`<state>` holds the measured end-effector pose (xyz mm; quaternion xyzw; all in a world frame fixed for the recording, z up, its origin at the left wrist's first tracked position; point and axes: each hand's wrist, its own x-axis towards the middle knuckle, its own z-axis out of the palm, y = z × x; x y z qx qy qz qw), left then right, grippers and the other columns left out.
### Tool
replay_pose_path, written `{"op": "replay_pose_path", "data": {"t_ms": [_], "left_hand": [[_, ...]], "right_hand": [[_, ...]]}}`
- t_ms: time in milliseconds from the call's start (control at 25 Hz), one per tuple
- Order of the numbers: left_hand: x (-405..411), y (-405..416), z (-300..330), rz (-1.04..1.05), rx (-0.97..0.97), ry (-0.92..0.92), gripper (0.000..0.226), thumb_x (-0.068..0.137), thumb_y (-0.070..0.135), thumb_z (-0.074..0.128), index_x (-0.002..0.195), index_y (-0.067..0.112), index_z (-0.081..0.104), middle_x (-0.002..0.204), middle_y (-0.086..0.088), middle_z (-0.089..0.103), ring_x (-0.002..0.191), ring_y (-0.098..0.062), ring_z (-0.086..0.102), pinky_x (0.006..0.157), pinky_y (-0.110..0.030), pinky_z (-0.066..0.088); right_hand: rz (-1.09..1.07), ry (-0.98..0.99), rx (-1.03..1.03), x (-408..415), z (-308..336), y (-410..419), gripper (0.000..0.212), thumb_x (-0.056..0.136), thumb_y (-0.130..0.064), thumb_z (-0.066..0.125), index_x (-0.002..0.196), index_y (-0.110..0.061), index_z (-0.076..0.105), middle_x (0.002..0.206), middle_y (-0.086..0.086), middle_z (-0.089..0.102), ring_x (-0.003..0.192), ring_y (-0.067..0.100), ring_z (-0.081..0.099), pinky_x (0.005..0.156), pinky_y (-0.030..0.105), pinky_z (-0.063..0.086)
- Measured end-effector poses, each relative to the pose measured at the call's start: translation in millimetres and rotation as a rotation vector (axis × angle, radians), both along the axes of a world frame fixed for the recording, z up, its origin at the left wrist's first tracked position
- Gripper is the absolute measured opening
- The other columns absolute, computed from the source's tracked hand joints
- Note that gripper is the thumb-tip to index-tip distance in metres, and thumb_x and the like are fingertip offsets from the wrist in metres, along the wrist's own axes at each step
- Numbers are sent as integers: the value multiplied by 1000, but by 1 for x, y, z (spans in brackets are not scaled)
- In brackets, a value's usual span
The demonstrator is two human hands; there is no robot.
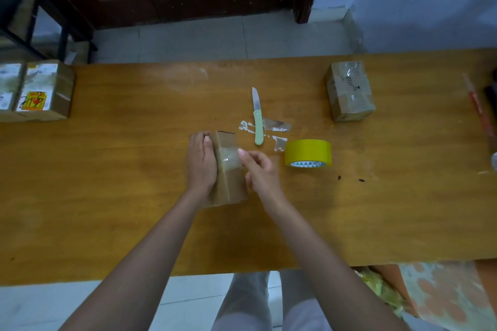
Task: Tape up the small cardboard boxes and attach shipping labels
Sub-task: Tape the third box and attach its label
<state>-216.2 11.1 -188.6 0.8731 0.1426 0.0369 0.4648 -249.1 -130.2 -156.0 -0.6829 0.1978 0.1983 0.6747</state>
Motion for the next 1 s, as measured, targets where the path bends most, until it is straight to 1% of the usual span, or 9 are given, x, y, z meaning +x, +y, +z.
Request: {"op": "replay_pose_path", "data": {"t_ms": [80, 240, 400, 520, 640, 720, 800, 920, 1000], "left_hand": [[0, -13, 10, 1, -48, -34, 37, 100, 31, 25, 103, 10, 55, 101, -1, 51, 93, -12, 47, 80, -28, 35], [1, -37, 31, 28, -133, -49, 36, 99, 29, 26, 104, 9, 55, 104, -5, 54, 94, -16, 50, 81, -31, 39], [2, -49, 46, 43, -156, -67, 35, 99, 28, 27, 105, 8, 55, 103, -4, 54, 98, -19, 51, 85, -35, 40], [1, -58, 55, 56, -175, -61, 38, 98, 29, 26, 107, 6, 55, 107, -7, 55, 100, -20, 51, 85, -34, 40], [-1, -64, 59, 90, -210, -45, 37, 100, 28, 26, 109, 6, 55, 110, -9, 56, 101, -21, 52, 85, -36, 41], [-4, -67, 61, 102, -227, -41, 33, 103, 25, 27, 110, 7, 54, 110, -10, 56, 102, -24, 53, 86, -40, 42], [-6, -72, 68, 92, -256, -45, 31, 105, 23, 27, 110, 8, 54, 110, -10, 57, 103, -25, 54, 87, -42, 44], [-4, -79, 81, 72, -256, -70, 37, 100, 31, 27, 109, 8, 55, 110, -9, 57, 100, -21, 53, 84, -37, 44], [-3, -82, 87, 72, -230, -93, 41, 96, 33, 25, 108, 7, 55, 109, -8, 56, 99, -18, 52, 81, -32, 40]], "right_hand": [[-106, -81, 5, 0, 11, -7, 33, 83, -51, 68, 93, -19, 66, 82, -9, 62, 71, 8, 53, 64, 25, 43], [-183, -157, 12, 3, 29, -22, 16, 88, -28, 69, 79, -16, 65, 68, -10, 58, 64, 6, 49, 61, 25, 40], [-174, -247, -93, 4, 35, -33, 16, 88, -26, 69, 76, -17, 64, 77, -6, 63, 67, 8, 54, 64, 21, 44], [-158, -366, -219, 3, 39, -37, 16, 88, -27, 69, 76, -26, 60, 87, -6, 61, 69, 12, 56, 65, 22, 46], [-167, -421, -239, 3, 45, -41, 13, 88, -27, 69, 85, -30, 57, 92, -4, 60, 65, 10, 51, 62, 22, 46], [-174, -421, -232, 3, 48, -44, 10, 91, -26, 64, 93, -29, 55, 95, -4, 60, 73, 9, 55, 65, 23, 47], [-162, -364, -170, 4, 53, -47, 10, 91, -36, 61, 96, -28, 57, 95, -10, 62, 83, 0, 58, 69, 17, 44], [-30, -254, -168, 9, 60, -49, 48, 70, -68, 63, 99, -30, 64, 92, -16, 66, 84, -4, 61, 67, 12, 46], [1, -271, -179, 13, 62, -50, 45, 68, -69, 63, 89, -29, 65, 81, -20, 65, 76, -2, 62, 63, 14, 45]]}}
